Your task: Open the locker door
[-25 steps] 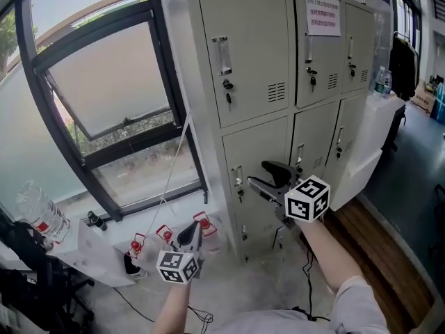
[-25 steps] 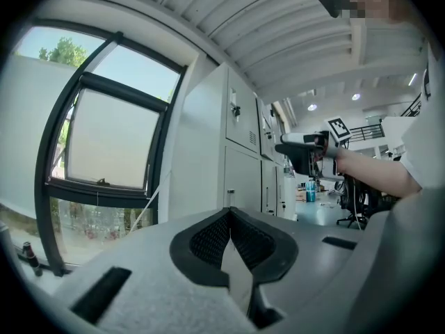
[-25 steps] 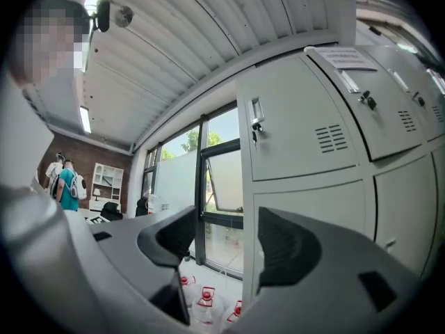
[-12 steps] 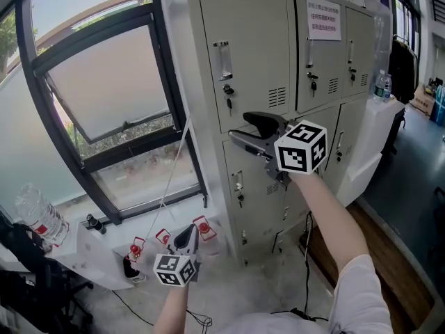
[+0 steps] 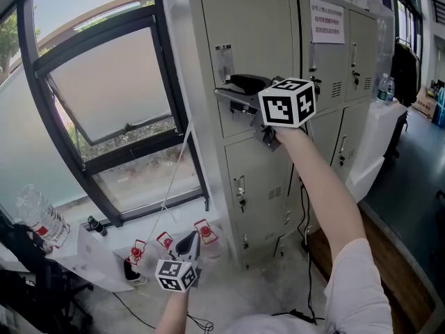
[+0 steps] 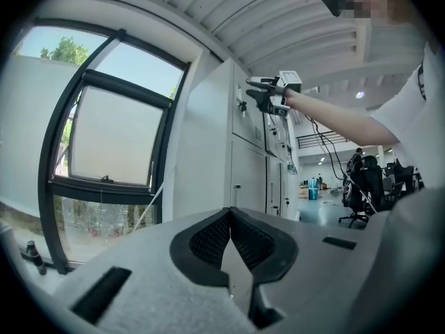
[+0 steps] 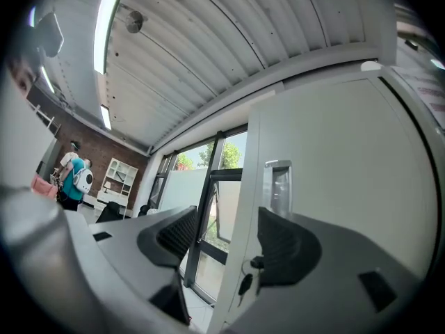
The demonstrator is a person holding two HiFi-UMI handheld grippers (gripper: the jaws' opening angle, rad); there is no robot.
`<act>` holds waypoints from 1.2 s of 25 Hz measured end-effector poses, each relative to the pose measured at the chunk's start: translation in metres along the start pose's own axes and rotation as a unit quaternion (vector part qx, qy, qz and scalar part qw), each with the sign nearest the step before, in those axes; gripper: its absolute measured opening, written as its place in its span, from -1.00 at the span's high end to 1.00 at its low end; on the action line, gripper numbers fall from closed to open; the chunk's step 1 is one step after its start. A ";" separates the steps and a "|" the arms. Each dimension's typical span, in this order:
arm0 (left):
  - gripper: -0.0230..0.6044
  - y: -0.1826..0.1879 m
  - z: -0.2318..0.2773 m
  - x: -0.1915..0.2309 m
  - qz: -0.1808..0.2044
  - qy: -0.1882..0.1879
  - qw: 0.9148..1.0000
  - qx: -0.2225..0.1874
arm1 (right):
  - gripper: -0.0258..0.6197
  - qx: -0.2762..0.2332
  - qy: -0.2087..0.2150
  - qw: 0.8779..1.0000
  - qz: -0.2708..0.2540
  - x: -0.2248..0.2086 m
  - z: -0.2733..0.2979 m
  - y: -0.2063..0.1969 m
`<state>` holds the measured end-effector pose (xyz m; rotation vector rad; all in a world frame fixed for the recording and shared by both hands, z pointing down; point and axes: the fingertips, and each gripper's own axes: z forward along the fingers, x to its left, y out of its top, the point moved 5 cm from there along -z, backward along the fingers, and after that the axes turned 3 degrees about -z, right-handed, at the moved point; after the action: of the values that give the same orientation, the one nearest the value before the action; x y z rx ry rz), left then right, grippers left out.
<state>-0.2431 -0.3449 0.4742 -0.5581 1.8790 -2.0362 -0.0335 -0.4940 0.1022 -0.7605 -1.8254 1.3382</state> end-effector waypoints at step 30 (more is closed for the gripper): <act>0.90 -0.012 0.011 0.008 0.027 -0.012 0.999 0.018 | 0.17 0.008 -0.009 1.000 -0.010 -0.021 0.026 0.002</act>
<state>-0.2442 -0.3574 0.4875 -0.5128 1.8196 -2.0164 -0.0434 -0.5238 0.0914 -0.7235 -1.8292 1.3489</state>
